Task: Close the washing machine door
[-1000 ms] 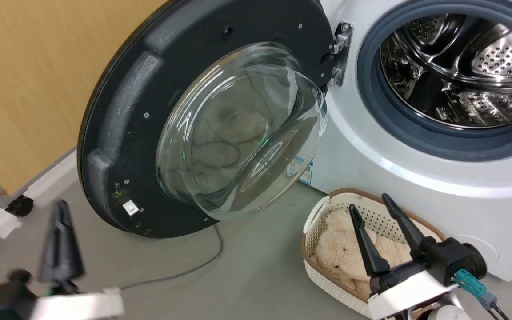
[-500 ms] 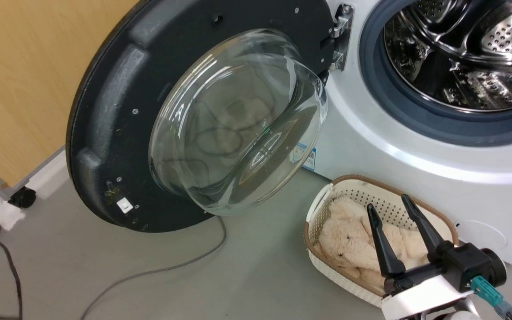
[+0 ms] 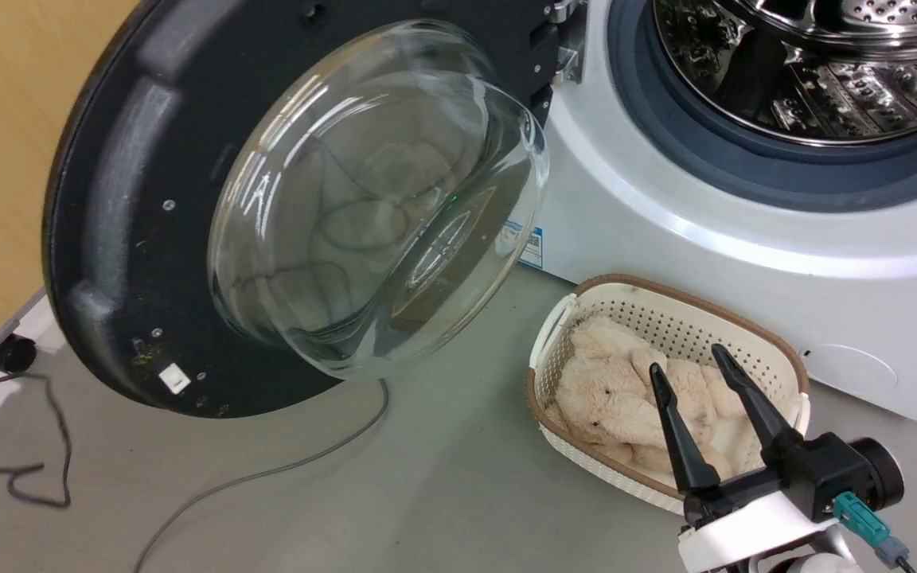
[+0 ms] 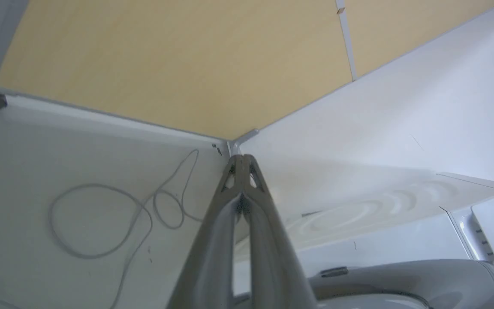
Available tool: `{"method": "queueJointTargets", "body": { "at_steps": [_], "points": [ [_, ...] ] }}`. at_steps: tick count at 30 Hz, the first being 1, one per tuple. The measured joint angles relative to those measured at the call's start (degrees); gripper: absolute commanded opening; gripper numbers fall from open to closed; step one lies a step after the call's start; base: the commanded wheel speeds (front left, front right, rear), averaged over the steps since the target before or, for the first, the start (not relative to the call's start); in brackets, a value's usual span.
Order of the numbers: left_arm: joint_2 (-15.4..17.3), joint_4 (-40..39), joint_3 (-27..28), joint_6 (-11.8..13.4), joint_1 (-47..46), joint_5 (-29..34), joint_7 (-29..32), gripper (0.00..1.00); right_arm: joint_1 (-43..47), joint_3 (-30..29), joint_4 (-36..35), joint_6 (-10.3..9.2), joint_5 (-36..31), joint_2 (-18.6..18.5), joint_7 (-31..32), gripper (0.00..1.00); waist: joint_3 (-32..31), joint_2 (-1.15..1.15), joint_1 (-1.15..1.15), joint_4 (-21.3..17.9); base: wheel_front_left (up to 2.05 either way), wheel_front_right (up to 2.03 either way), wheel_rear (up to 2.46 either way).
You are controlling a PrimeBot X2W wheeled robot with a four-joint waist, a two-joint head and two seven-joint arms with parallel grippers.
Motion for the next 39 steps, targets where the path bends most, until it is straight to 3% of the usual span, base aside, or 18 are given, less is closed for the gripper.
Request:
{"method": "queueJointTargets", "body": {
  "at_steps": [7,12,20,28,33,39],
  "points": [
    [-1.02,4.61,2.74,0.0,-2.2,-13.28,17.64,0.0,-0.01,0.07,0.11,0.0,-0.11,-0.01,0.0,1.0,-0.04,0.0,0.0,-0.75,0.0,0.0,0.0],
    [-3.15,0.31,1.64,0.0,-0.91,-18.76,28.39,0.0,0.0,-0.22,0.42,0.0,-0.11,-0.01,0.0,1.0,-0.57,0.0,0.0,-0.66,0.0,0.0,0.0],
    [-5.92,-5.34,1.1,0.14,4.6,-24.9,40.19,0.0,0.03,-0.92,0.83,0.0,0.76,-0.01,0.0,1.0,-2.41,0.0,0.0,-0.54,0.0,0.0,0.0],
    [-11.21,-15.7,-1.04,4.13,10.53,-27.78,47.34,0.0,0.44,-2.13,0.97,0.0,2.11,-0.01,0.0,1.0,-5.11,0.0,0.0,-0.77,0.0,0.0,0.0],
    [-15.8,-23.56,-1.45,8.38,13.97,-30.58,49.53,0.0,1.59,-2.69,1.04,0.0,2.81,-0.01,0.0,1.0,-6.57,0.0,0.0,-1.64,0.0,0.0,0.0],
    [-20.24,-34.31,-6.11,12.17,20.4,-31.61,52.05,0.0,2.51,-3.3,1.01,0.0,3.42,-0.01,0.0,1.0,-7.75,0.0,0.0,-3.85,0.0,0.0,0.0]
  ]
}}
